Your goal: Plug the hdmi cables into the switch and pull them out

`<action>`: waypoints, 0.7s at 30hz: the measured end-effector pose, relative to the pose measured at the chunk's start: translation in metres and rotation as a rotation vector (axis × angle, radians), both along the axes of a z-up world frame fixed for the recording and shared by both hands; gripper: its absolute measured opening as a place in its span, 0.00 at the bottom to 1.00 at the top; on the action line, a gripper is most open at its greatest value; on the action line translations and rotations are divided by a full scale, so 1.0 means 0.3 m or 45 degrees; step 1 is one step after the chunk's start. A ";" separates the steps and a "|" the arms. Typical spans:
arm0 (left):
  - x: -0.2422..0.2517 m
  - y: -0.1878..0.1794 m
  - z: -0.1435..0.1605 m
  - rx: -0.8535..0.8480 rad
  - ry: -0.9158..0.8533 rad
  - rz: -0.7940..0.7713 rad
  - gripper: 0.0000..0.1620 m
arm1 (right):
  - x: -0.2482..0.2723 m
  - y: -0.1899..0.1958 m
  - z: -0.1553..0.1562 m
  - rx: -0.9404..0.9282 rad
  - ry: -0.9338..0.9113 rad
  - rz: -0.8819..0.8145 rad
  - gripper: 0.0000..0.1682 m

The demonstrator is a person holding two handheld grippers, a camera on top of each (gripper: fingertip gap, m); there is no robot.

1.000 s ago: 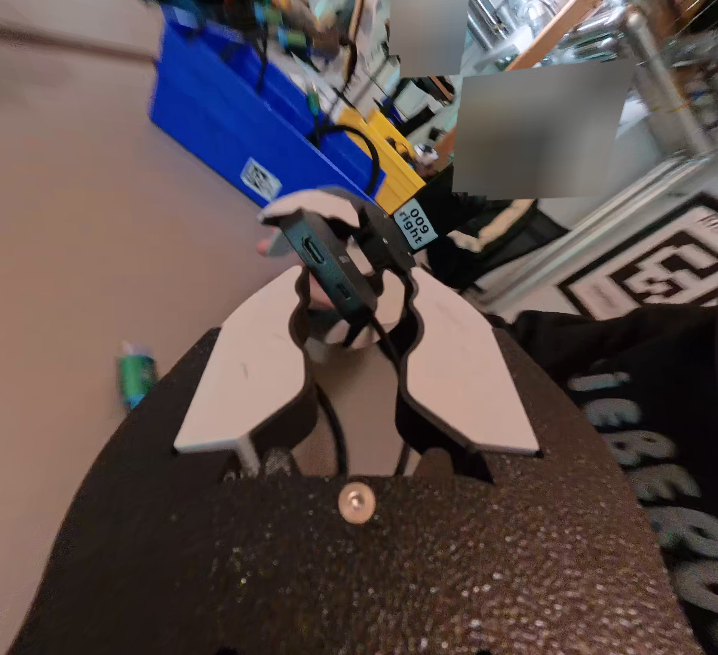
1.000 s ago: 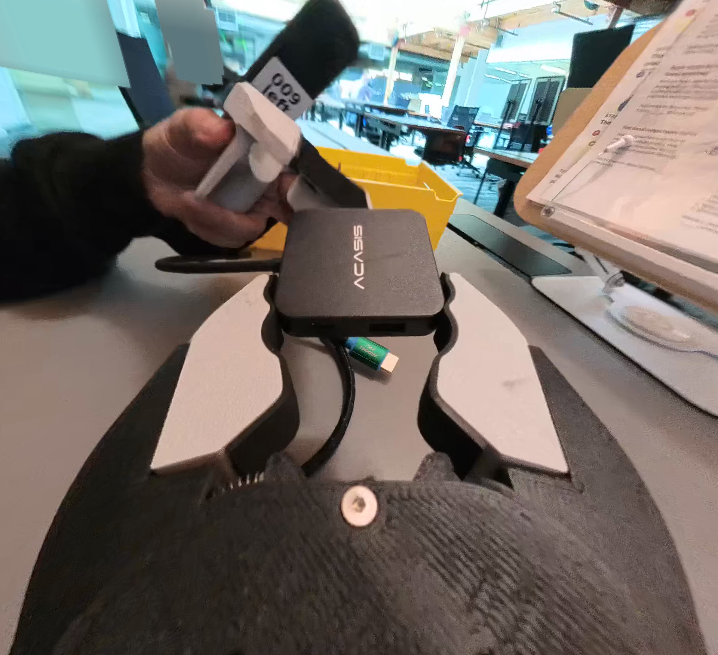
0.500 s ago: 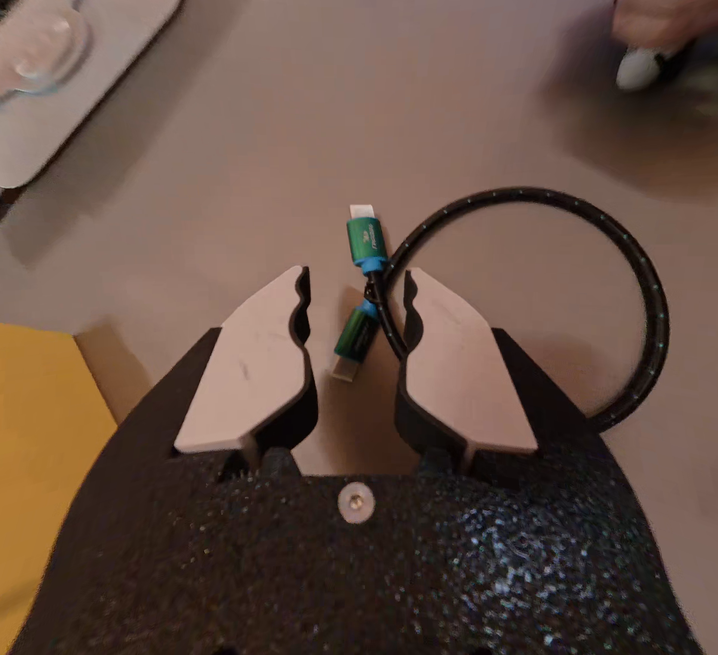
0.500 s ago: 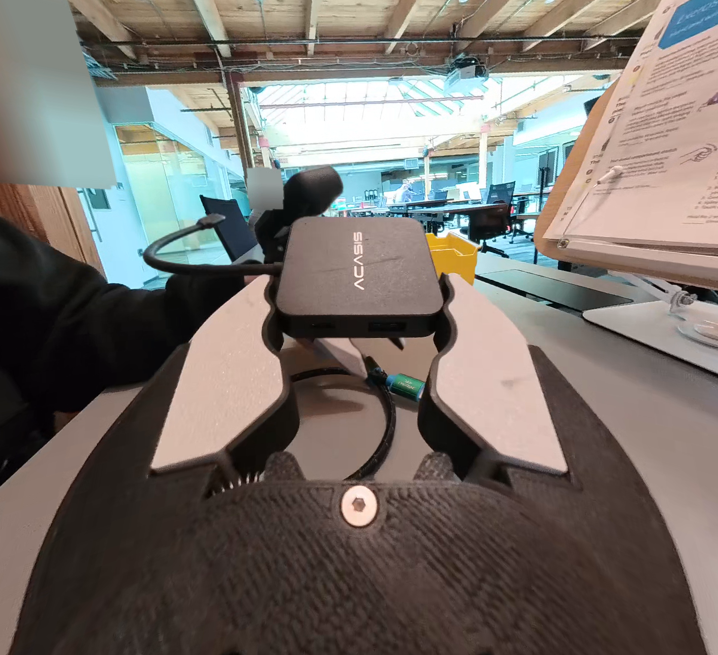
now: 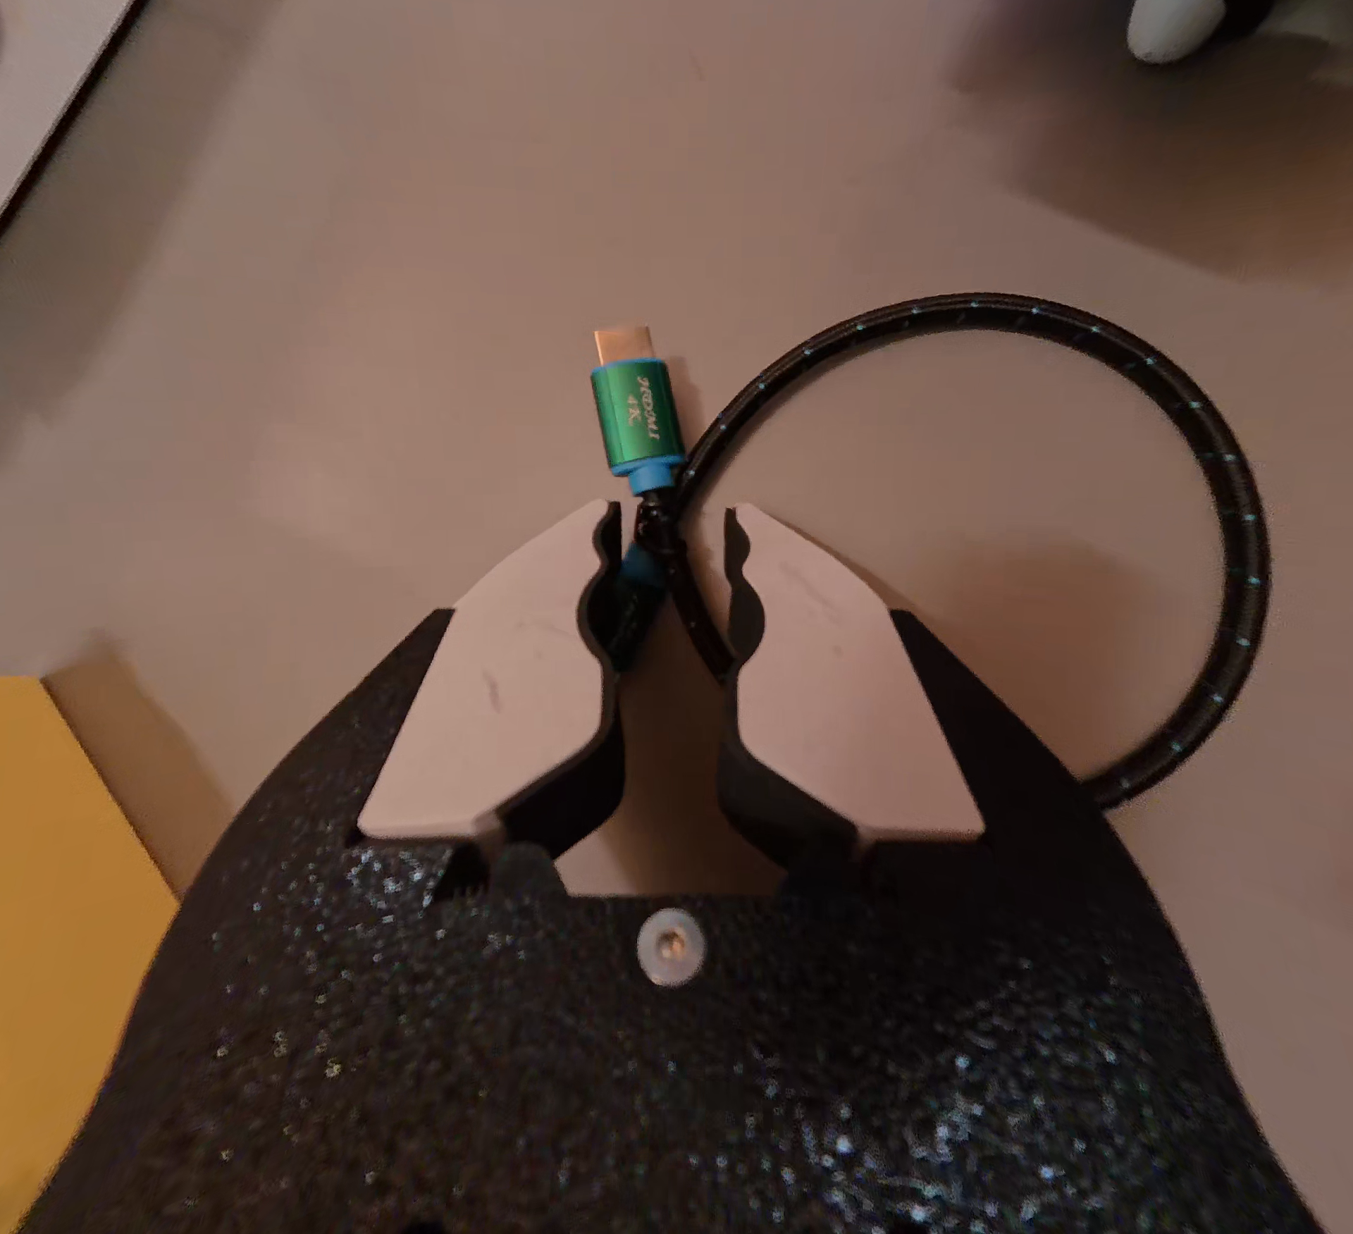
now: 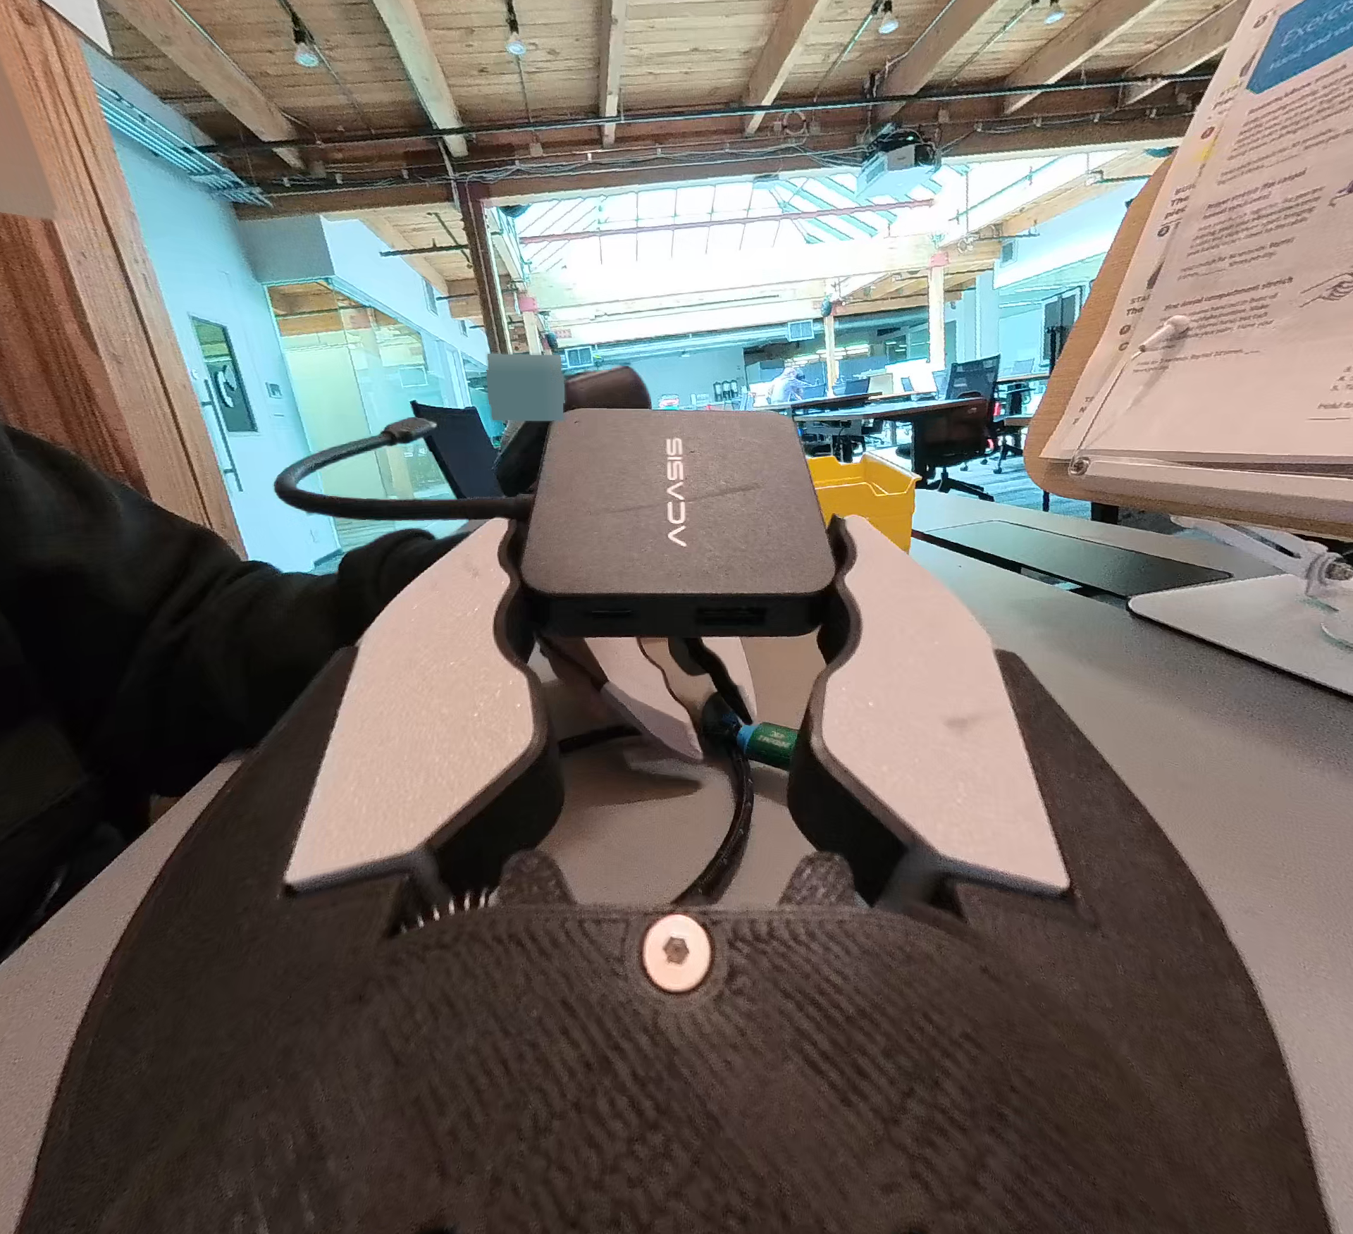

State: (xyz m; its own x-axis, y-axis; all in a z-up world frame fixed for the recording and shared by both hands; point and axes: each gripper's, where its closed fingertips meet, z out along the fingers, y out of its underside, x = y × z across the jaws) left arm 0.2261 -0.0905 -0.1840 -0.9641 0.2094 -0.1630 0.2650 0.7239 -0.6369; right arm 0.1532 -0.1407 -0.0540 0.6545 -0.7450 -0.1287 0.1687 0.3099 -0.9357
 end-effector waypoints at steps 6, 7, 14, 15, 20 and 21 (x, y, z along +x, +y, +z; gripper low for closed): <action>-0.013 0.018 -0.016 0.064 0.025 -0.021 0.22 | -0.004 0.000 0.002 0.005 -0.006 0.012 0.47; -0.019 0.014 -0.011 0.058 0.007 -0.025 0.24 | -0.005 0.001 0.002 0.004 -0.009 0.015 0.47; -0.009 0.021 -0.029 0.108 0.006 0.031 0.29 | -0.008 0.001 0.004 0.005 -0.017 0.026 0.47; -0.011 0.019 -0.027 0.103 0.004 0.028 0.28 | -0.008 0.003 0.006 0.003 -0.023 0.030 0.47; 0.019 -0.012 -0.030 0.061 -0.039 0.098 0.09 | -0.004 -0.001 0.014 0.040 -0.034 0.052 0.47; 0.022 -0.018 -0.032 0.051 -0.047 0.080 0.09 | -0.005 -0.001 0.013 0.044 -0.034 0.056 0.47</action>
